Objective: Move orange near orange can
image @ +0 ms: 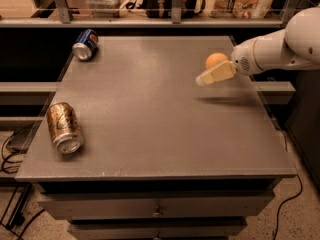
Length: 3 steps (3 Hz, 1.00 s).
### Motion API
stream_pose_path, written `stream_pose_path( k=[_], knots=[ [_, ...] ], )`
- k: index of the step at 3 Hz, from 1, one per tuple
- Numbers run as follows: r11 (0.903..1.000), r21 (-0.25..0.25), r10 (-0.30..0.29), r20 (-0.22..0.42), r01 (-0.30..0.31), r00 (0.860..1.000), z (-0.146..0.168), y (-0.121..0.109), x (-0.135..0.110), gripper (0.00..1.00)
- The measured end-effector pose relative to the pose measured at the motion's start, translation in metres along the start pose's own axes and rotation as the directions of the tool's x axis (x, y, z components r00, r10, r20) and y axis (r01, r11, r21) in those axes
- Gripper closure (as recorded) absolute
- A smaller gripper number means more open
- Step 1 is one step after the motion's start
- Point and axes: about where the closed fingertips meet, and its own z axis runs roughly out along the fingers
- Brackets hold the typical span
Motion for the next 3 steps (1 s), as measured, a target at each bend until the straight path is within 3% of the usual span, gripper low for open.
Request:
stream_pose_path(
  k=[1, 2, 3],
  knots=[
    [0.9981, -0.001, 0.061, 0.028, -0.061, 0.998, 0.024, -0.018, 0.003, 0.00],
    [0.9964, -0.024, 0.082, 0.062, -0.081, 0.995, 0.040, -0.026, 0.002, 0.16],
    [0.9962, -0.034, 0.083, 0.083, -0.080, 0.993, 0.044, -0.030, -0.002, 0.40]
  ],
)
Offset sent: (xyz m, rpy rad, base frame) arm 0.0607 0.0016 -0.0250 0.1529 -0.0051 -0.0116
